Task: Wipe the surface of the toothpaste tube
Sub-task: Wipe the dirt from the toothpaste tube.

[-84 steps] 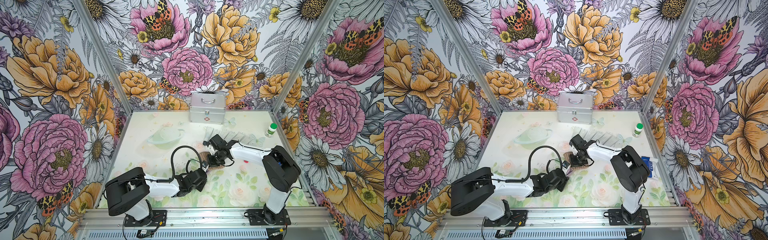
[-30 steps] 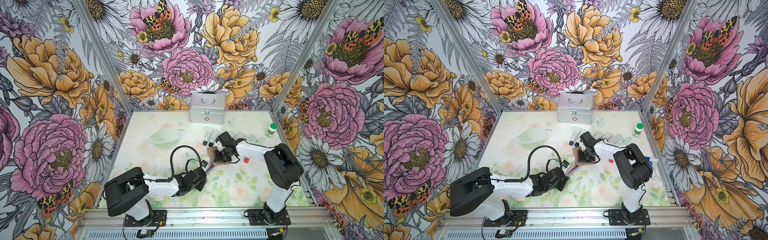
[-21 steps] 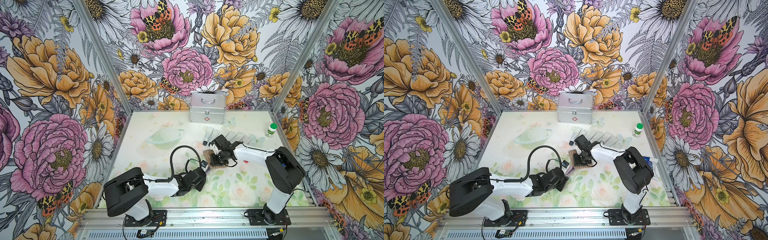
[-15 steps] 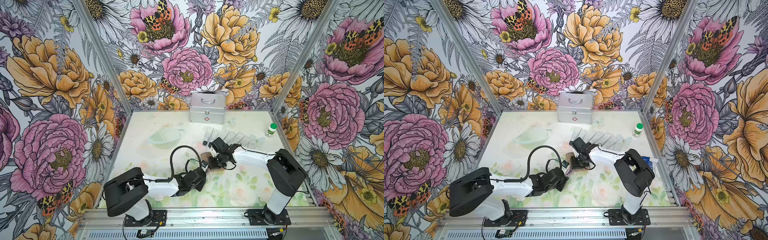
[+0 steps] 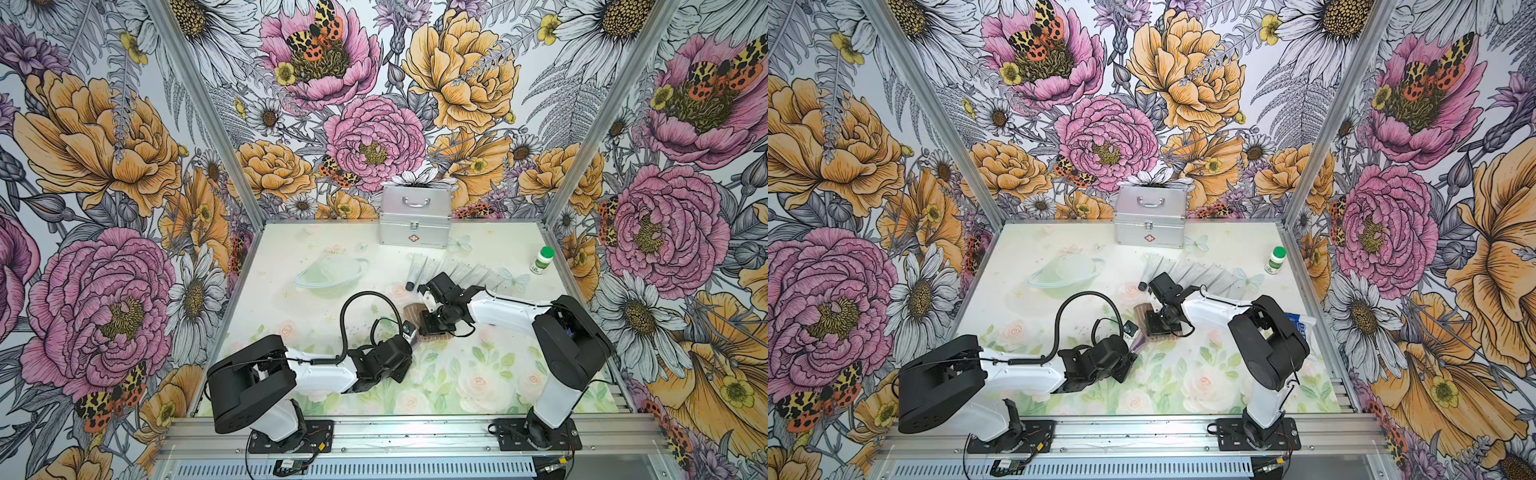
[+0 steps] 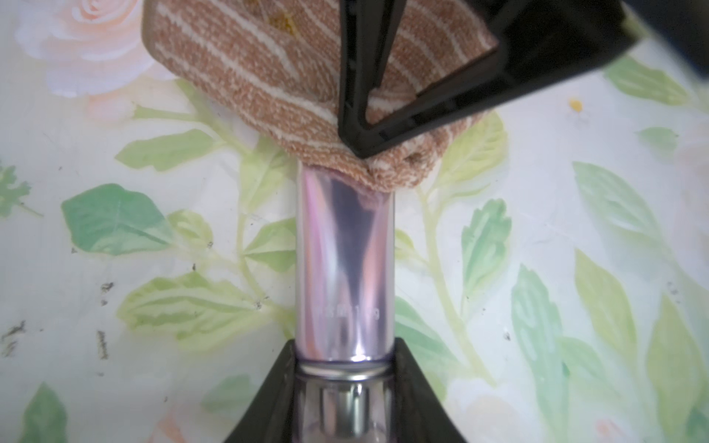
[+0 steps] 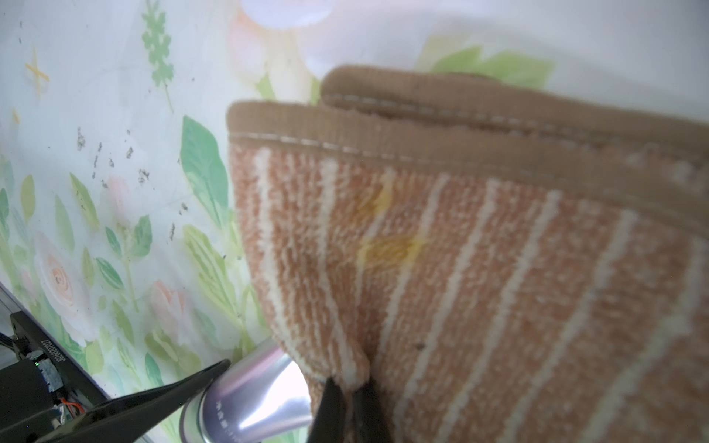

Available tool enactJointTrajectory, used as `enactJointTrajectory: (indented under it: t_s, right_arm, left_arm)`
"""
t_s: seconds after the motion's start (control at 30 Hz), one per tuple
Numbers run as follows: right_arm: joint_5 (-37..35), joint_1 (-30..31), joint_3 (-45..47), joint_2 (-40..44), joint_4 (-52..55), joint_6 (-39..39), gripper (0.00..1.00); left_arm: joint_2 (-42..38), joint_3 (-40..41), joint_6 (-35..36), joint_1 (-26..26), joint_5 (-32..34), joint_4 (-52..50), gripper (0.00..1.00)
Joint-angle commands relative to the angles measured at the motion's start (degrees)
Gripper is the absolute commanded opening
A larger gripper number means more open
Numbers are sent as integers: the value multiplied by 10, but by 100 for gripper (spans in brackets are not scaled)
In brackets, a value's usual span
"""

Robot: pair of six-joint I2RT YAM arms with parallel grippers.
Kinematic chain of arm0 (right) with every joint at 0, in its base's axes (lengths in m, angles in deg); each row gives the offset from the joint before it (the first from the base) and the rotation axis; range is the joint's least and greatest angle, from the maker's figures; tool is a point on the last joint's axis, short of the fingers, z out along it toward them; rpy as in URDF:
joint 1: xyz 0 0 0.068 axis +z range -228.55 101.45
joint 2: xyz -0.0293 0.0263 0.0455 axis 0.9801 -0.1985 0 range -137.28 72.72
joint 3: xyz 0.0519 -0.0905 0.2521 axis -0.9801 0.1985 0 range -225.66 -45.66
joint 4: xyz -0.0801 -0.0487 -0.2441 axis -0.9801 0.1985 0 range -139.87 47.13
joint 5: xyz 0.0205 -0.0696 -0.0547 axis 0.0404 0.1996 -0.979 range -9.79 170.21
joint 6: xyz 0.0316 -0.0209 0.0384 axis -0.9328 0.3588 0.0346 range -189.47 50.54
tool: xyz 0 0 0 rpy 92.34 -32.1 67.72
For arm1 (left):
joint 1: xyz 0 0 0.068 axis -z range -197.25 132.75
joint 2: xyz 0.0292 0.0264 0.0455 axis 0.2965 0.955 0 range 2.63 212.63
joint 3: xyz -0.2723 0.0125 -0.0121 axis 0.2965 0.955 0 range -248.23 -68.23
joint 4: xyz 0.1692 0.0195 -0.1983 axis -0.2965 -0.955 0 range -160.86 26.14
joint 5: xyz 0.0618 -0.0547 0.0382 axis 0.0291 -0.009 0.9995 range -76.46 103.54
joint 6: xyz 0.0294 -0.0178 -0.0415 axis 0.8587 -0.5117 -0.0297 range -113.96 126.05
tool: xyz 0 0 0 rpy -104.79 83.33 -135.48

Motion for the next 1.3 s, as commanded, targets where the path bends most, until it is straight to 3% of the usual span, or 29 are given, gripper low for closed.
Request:
enactJointTrajectory:
  t_s: [0.0, 0.27, 0.63, 1.27]
  right_arm:
    - [-69, -27, 25, -51, 53, 20, 0]
    - [-57, -49, -20, -51, 70, 29, 0]
    - [43, -23, -74, -23, 78, 6, 0]
    - [47, 21, -86, -99, 55, -4, 0]
  left_arm:
    - [-17, 8, 1, -12, 12, 9, 27]
    - [-29, 12, -2, -12, 13, 7, 27]
    - [-23, 10, -2, -10, 13, 7, 27]
    - [-23, 9, -2, -11, 13, 8, 27]
